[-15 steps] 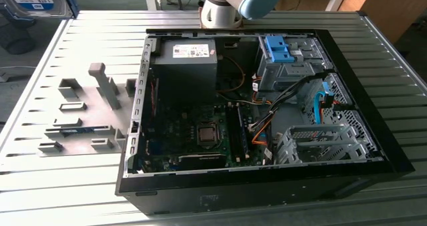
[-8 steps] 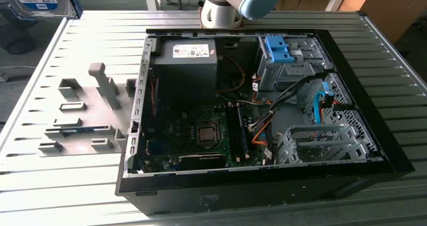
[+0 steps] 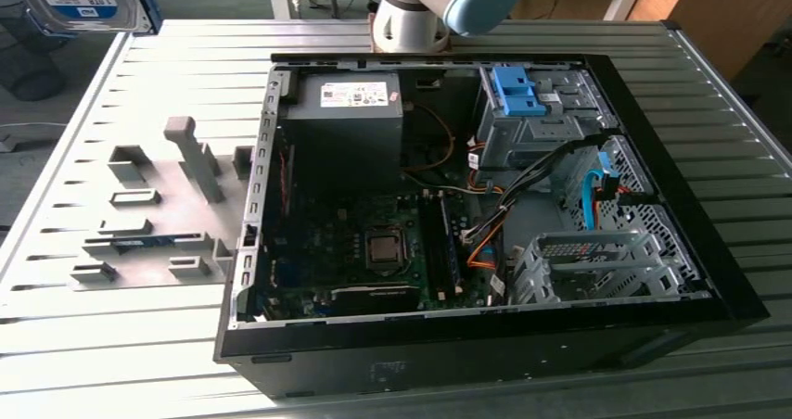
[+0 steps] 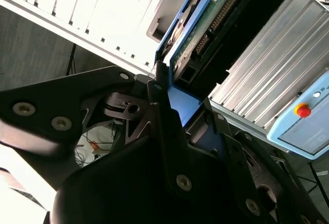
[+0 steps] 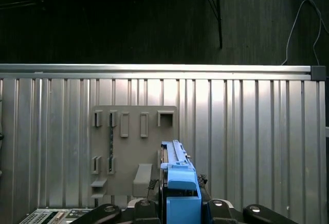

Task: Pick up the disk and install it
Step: 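Pick up the disk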

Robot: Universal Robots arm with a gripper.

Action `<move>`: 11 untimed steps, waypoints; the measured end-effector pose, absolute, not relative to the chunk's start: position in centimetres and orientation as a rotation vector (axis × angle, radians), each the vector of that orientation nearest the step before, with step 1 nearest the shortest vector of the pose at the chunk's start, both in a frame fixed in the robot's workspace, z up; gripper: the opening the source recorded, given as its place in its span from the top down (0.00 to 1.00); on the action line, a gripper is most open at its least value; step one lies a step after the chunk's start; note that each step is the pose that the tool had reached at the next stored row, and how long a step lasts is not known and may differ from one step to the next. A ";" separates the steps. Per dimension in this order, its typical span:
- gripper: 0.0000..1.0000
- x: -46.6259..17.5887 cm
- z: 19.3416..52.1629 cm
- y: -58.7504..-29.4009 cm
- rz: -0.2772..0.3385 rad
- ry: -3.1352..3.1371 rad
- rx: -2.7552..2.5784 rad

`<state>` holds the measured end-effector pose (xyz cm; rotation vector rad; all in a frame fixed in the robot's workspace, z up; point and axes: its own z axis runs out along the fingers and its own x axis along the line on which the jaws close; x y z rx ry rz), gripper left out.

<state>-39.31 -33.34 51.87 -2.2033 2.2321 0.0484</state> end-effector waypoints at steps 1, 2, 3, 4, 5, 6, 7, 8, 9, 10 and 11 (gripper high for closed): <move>0.64 -39.2 51.9 -33.3 0.048 2.232 -2.203; 0.64 -39.1 51.9 -33.3 0.048 2.232 -2.203; 0.64 -39.1 51.9 -33.3 0.048 2.232 -2.203; 0.64 -39.0 51.9 -33.3 0.048 2.232 -2.203; 0.64 -38.9 51.9 -33.3 0.048 2.232 -2.203; 0.64 -38.8 51.9 -33.3 0.048 2.232 -2.203; 0.64 -38.8 51.9 -33.3 0.048 2.232 -2.203; 0.64 -38.7 51.9 -33.3 0.048 2.232 -2.203; 0.64 -38.6 51.9 -33.3 0.048 2.232 -2.203; 0.64 -38.5 51.9 -33.3 0.048 2.232 -2.203; 0.64 -38.4 51.9 -33.3 0.048 2.232 -2.203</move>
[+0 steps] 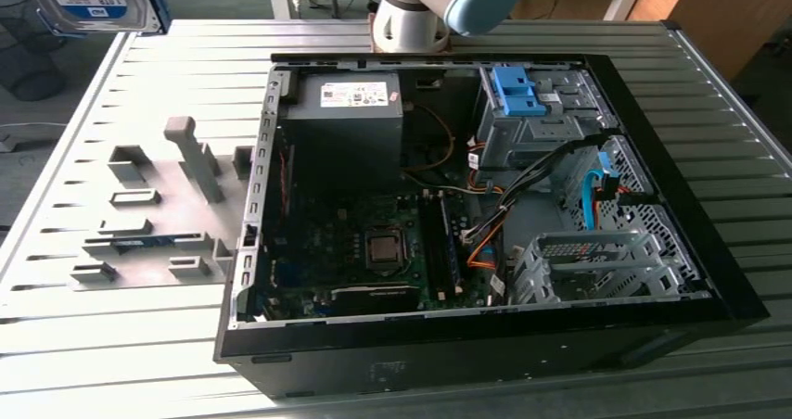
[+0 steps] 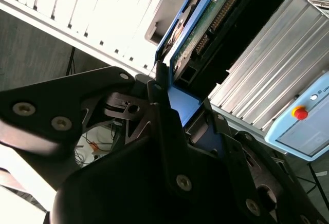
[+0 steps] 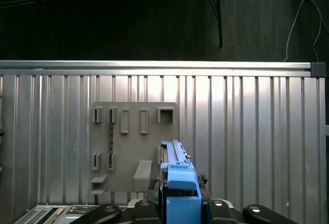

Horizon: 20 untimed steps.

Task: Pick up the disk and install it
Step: 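Pick up the disk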

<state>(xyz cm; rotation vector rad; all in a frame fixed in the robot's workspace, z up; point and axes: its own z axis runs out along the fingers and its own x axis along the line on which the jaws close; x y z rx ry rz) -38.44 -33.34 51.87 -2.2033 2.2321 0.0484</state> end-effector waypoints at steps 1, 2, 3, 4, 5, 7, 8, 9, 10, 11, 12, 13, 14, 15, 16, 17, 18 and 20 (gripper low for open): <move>0.64 -38.4 51.9 -33.3 0.048 2.232 -2.203; 0.64 -38.3 51.9 -33.3 0.048 2.232 -2.203; 0.64 -38.2 51.9 -33.3 0.048 2.232 -2.203; 0.64 -38.1 51.9 -33.3 0.048 2.232 -2.203; 0.64 -38.0 51.9 -33.3 0.048 2.232 -2.203; 0.64 -37.9 51.9 -33.3 0.048 2.232 -2.203; 0.64 -37.8 51.9 -33.3 0.048 2.232 -2.203; 0.64 -37.7 51.9 -33.3 0.048 2.232 -2.203; 0.64 -37.6 51.9 -33.3 0.048 2.232 -2.203; 0.64 -37.5 51.9 -33.3 0.048 2.232 -2.203; 0.64 -37.5 51.9 -33.3 0.048 2.232 -2.203; 0.64 -37.4 51.9 -33.3 0.048 2.232 -2.203; 0.64 -37.3 51.9 -33.3 0.048 2.232 -2.203; 0.64 -37.2 51.9 -33.3 0.048 2.232 -2.203; 0.64 -37.0 51.9 -33.3 0.049 2.232 -2.203; 0.64 -37.0 51.9 -33.3 0.048 2.232 -2.203; 0.64 -36.9 51.9 -33.3 0.048 2.232 -2.203; 0.64 -36.7 51.9 -33.3 0.048 2.232 -2.203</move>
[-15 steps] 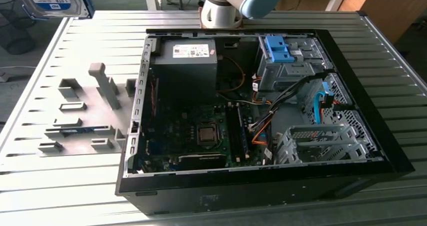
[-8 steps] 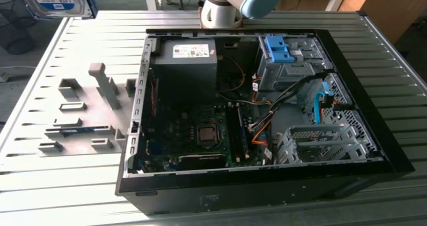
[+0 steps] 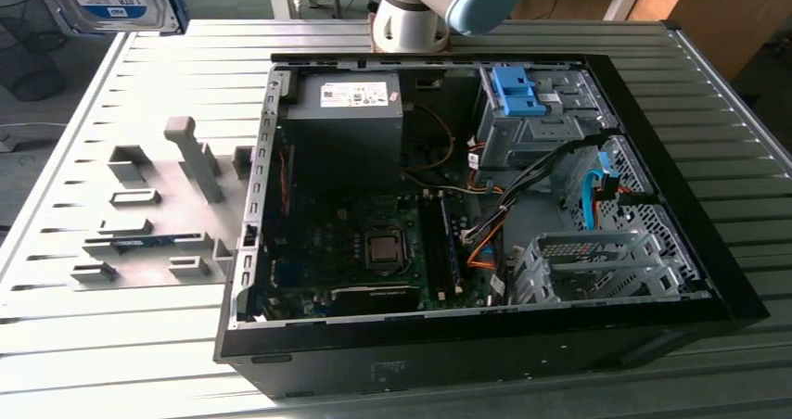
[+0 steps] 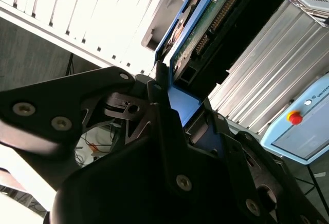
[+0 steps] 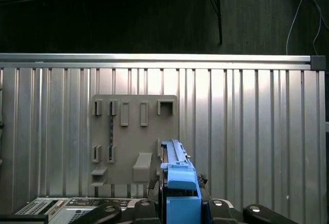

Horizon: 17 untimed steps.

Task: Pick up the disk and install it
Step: 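Pick up the disk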

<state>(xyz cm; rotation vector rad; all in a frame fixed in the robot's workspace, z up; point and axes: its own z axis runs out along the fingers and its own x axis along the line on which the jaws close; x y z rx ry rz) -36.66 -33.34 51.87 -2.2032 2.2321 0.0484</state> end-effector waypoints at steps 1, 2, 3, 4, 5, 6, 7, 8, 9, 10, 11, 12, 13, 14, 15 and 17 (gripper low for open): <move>0.64 -36.6 51.9 -33.3 0.048 2.232 -2.203; 0.64 -36.5 51.9 -33.3 0.048 2.232 -2.203; 0.64 -36.4 51.9 -33.3 0.048 2.232 -2.203; 0.64 -36.3 51.9 -33.3 0.048 2.232 -2.203; 0.64 -36.2 51.9 -33.3 0.048 2.232 -2.203; 0.64 -36.1 51.9 -33.3 0.048 2.232 -2.203; 0.64 -36.0 51.9 -33.3 0.048 2.232 -2.203; 0.64 -35.9 51.9 -33.3 0.048 2.232 -2.203; 0.64 -35.8 51.9 -33.3 0.048 2.232 -2.203; 0.64 -35.7 51.9 -33.3 0.048 2.232 -2.203; 0.64 -35.6 51.9 -33.3 0.048 2.232 -2.203; 0.64 -35.5 51.9 -33.3 0.048 2.232 -2.203; 0.64 -35.4 51.9 -33.3 0.048 2.232 -2.203; 0.64 -35.3 51.9 -33.3 0.048 2.232 -2.203; 0.64 -35.2 51.9 -33.3 0.048 2.232 -2.203; 0.64 -35.0 51.9 -33.3 0.049 2.232 -2.203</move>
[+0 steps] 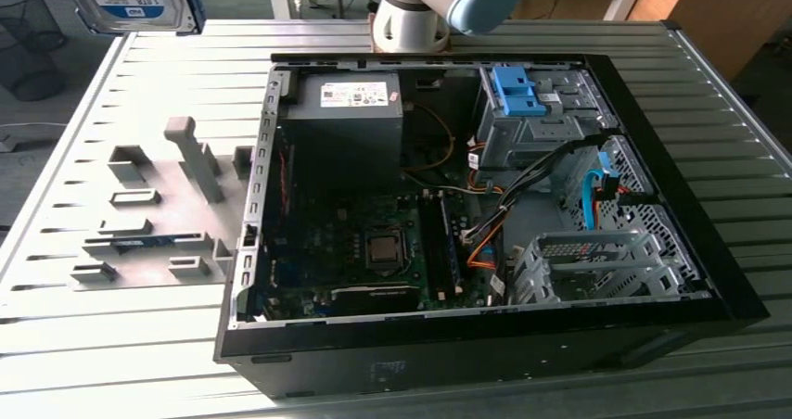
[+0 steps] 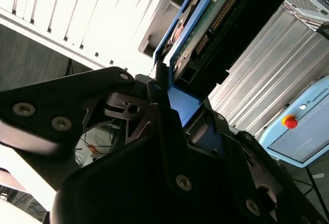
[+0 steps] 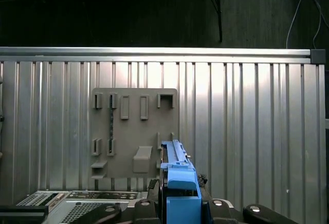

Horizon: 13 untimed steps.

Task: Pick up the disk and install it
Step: 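Pick up the disk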

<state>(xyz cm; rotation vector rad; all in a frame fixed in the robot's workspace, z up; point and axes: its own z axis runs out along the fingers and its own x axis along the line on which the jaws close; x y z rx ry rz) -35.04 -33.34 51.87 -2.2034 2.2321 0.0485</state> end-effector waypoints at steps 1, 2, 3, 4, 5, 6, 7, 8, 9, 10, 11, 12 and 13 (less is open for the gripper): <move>0.64 -34.9 51.9 -33.3 0.048 2.232 -2.203; 0.64 -34.8 51.9 -33.3 0.048 2.232 -2.203; 0.64 -34.7 51.9 -33.3 0.048 2.232 -2.203; 0.64 -34.5 51.9 -33.3 0.048 2.232 -2.203; 0.64 -34.3 51.9 -33.3 0.048 2.232 -2.203; 0.64 -34.1 51.9 -33.3 0.048 2.232 -2.203; 0.64 -33.9 51.9 -33.3 0.048 2.232 -2.203; 0.64 -33.7 51.9 -33.3 0.048 2.232 -2.203; 0.64 -33.5 51.9 -33.3 0.049 2.232 -2.203; 0.64 -33.4 51.9 -33.3 0.048 2.232 -2.203; 0.64 -33.3 51.9 -33.3 0.048 2.232 -2.203; 0.64 -33.3 51.9 -33.4 0.048 2.232 -2.203; 0.64 -33.3 51.9 -33.4 0.048 2.232 -2.203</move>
